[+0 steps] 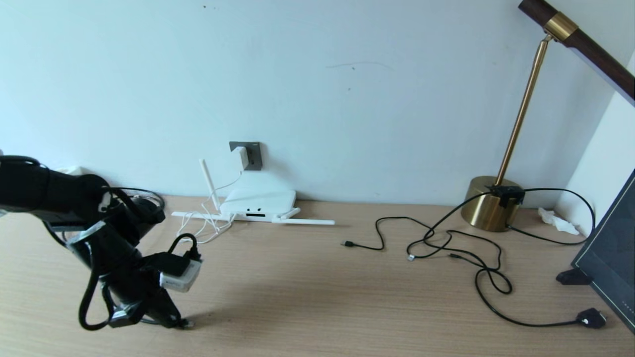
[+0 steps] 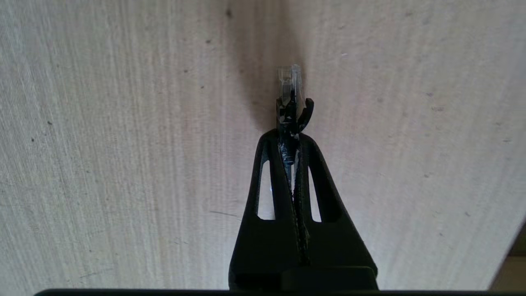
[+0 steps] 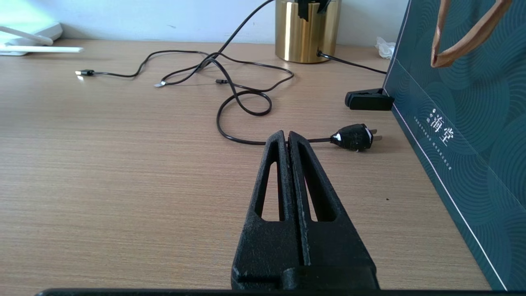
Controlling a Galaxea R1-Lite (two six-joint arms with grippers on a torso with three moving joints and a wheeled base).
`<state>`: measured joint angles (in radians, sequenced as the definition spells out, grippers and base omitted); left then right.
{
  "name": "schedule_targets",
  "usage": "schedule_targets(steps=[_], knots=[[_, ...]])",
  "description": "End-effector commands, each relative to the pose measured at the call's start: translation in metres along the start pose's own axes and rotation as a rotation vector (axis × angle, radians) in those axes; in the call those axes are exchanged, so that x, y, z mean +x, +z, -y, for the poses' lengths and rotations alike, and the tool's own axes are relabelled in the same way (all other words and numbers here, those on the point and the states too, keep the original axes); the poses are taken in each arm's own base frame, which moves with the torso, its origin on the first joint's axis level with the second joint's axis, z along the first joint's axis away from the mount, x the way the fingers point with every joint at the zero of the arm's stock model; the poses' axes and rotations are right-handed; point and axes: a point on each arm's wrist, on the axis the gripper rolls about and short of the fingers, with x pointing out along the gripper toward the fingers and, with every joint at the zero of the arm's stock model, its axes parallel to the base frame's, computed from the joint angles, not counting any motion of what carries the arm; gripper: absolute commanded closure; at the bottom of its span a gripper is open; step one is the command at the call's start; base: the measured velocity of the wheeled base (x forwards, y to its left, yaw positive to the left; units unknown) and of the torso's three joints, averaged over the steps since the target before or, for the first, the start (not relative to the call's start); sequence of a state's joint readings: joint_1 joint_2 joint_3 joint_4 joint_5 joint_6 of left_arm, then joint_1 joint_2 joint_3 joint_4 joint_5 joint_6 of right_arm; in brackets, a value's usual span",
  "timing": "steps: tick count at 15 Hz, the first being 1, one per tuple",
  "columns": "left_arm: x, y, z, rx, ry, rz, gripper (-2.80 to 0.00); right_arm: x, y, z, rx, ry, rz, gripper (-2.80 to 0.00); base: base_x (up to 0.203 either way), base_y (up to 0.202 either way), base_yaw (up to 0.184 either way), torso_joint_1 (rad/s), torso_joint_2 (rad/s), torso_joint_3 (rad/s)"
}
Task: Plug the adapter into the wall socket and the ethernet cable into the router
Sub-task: Pick up cable, then hand it to the other hand
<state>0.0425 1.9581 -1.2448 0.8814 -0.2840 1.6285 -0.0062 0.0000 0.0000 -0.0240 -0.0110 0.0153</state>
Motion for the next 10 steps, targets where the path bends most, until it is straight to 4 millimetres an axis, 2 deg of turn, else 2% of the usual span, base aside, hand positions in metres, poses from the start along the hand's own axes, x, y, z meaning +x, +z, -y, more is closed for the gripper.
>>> schedule_targets(steps=[1,4,6,8,10], knots=[[-0.034,0.012,0.031,0.031,0.078,0.026,0.0,0.001,-0.003,0.0,0.0,0.0,-0.012,0.0,0.0,0.0,0.0,0.0,0.0,0.0],[-0.072,0.028,0.081,0.045,0.112,0.11,0.0,0.001,-0.003,0.0,0.0,0.0,-0.012,0.0,0.0,0.0,0.0,0.0,0.0,0.0],[-0.089,0.038,0.123,0.014,0.033,0.211,0.0,0.001,-0.003,0.0,0.0,0.001,-0.012,0.0,0.0,0.0,0.0,0.0,0.0,0.0],[-0.098,0.047,0.161,-0.064,-0.118,0.396,0.0,0.001,-0.003,0.0,-0.05,0.011,-0.012,0.0,0.0,0.0,0.0,0.0,0.0,0.0],[-0.098,0.051,0.177,-0.097,-0.148,0.565,0.0,0.001,-0.003,0.0,-0.048,0.008,-0.012,0.0,0.0,0.0,0.0,0.0,0.0,0.0]])
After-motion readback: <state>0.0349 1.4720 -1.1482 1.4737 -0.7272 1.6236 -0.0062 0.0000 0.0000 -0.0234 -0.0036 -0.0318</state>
